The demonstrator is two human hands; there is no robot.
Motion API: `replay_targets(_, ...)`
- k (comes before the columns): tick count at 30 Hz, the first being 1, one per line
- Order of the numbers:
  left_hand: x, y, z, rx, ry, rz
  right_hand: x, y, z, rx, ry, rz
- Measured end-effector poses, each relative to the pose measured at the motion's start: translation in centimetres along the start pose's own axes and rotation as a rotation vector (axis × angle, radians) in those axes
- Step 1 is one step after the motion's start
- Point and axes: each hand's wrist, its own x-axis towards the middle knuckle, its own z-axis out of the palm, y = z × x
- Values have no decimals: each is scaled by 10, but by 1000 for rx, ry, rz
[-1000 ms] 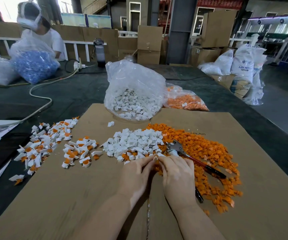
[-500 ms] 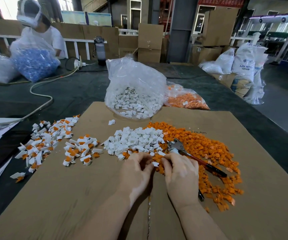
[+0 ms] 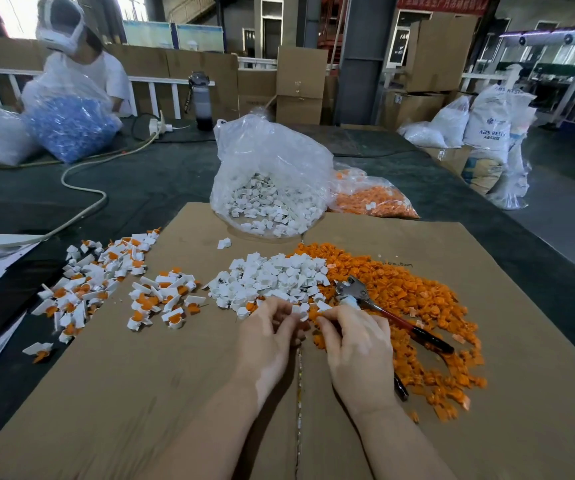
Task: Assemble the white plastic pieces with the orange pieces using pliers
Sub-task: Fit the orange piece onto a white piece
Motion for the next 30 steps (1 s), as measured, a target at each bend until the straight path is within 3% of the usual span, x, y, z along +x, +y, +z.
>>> replay_targets(6,-3,1,-2,-127,-86,-22,0,0,0,-27,-35,-30)
replay_targets(16,-9,6,-4,-97,-158,27,-1,-2,3,-81,-45,-75)
replay_targets(30,-5,1,-6,-211,-122,-3,-1,0,-1,44,-49,-47)
